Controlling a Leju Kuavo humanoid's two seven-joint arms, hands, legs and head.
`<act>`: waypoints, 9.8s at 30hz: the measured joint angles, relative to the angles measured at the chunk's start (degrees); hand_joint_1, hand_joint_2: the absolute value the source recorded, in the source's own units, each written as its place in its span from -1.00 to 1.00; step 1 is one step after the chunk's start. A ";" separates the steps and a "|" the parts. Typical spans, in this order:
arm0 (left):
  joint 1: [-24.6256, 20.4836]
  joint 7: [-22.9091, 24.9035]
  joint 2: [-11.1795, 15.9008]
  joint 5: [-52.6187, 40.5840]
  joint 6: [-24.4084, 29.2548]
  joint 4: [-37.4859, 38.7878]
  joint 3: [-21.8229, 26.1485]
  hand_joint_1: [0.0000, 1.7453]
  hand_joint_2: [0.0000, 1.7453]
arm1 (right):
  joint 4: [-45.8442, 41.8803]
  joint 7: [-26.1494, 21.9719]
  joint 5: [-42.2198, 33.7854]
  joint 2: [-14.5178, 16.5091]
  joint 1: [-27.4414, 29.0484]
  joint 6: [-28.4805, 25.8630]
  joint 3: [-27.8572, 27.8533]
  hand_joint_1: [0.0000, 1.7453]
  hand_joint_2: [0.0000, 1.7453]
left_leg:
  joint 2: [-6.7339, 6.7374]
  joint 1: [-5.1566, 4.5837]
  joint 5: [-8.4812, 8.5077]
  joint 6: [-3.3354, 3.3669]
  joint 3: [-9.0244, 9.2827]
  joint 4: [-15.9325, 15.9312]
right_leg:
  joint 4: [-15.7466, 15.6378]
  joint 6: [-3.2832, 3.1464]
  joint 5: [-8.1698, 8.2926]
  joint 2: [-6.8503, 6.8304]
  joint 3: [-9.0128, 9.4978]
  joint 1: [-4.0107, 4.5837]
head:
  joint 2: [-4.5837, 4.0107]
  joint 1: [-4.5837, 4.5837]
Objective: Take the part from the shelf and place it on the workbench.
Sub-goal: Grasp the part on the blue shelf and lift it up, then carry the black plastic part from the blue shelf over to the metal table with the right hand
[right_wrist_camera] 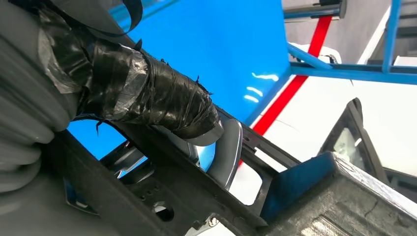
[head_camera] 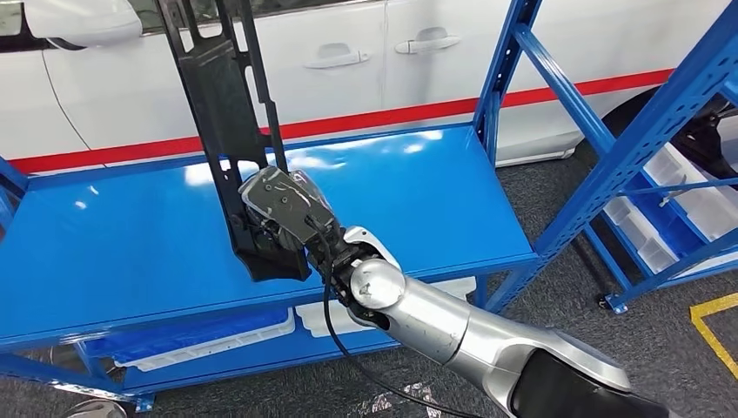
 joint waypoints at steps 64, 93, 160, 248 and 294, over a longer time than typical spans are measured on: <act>-0.24 -0.34 5.88 14.85 4.46 0.51 8.81 -1.00 1.00 | -10.78 3.77 -0.68 -14.86 -1.34 2.07 -3.04 1.00 1.00 | 0.30 0.06 3.13 -1.25 -3.87 0.68 | -9.56 0.77 2.11 -0.06 8.33 -0.83 | 0.00 0.46; -0.36 0.36 6.13 14.94 4.44 0.53 8.79 -1.00 1.00 | -12.56 3.96 -0.63 -17.31 -1.28 1.88 -3.96 1.00 1.00 | 0.52 -0.19 0.54 -0.28 -0.25 -0.35 | -5.74 0.90 3.51 -0.20 3.41 -0.84 | 0.00 0.61; -1.48 2.66 3.96 -9.92 8.59 5.34 4.73 -1.00 1.00 | -16.20 3.85 7.79 -18.82 -0.83 0.53 -4.39 1.00 1.00 | -6.54 0.59 -0.04 -2.75 -1.74 1.82 | -13.16 -1.34 4.69 2.83 5.53 -0.89 | 0.00 0.56; 1.70 7.22 0.36 -58.47 8.66 2.67 46.15 -1.00 1.00 | -24.03 -0.85 11.79 -22.43 7.57 -7.90 -12.48 1.00 1.00 | -1.72 -0.14 2.49 0.67 0.52 -1.79 | -7.08 0.88 0.79 -0.98 4.18 -0.72 | 0.00 -0.44; 1.60 6.52 -1.02 -62.54 8.68 2.39 52.09 -1.00 1.00 | -21.39 -4.07 1.19 -21.49 8.96 -6.20 -14.46 1.00 1.00 | 0.24 1.41 -0.64 -3.24 -7.91 11.22 | -16.71 -0.93 4.87 -4.29 8.84 -0.61 | 0.00 -1.37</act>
